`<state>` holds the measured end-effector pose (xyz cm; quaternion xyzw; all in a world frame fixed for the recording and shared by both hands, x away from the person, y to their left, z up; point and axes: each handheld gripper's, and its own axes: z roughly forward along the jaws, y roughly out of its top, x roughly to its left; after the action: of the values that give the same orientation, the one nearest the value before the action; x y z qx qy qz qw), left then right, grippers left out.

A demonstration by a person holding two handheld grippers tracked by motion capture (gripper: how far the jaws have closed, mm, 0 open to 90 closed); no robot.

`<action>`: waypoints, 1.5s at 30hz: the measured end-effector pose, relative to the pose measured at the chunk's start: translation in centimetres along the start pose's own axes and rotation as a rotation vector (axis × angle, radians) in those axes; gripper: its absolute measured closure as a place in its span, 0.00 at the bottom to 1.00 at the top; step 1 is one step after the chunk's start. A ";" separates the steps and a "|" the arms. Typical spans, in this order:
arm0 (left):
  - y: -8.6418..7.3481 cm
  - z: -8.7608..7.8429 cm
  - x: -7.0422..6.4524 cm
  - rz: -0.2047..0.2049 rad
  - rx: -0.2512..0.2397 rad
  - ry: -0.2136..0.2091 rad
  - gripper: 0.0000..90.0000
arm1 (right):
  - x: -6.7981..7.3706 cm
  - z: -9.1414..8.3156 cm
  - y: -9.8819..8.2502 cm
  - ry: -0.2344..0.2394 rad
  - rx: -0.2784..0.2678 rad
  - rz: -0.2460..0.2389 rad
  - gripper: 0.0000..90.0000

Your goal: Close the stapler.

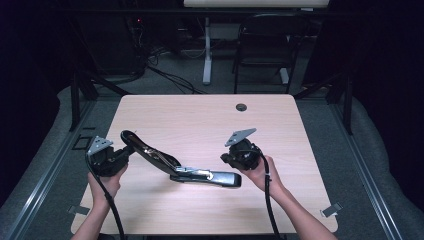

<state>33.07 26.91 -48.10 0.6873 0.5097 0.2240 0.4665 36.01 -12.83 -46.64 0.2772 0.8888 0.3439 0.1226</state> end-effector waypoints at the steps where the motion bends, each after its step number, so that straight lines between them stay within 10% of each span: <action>1: 0.0 0.0 -0.1 0.000 -0.001 -0.001 1.00 | 0.1 -0.1 0.2 0.002 -0.010 0.001 0.97; 45: 1.2 1.9 -2.6 0.065 -0.030 -0.092 1.00 | 1.8 1.6 5.3 0.016 -0.040 -0.064 1.00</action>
<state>34.12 23.68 -47.52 0.7060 0.4617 0.2146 0.4922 37.36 -7.65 -44.25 0.2434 0.8911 0.3597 0.1319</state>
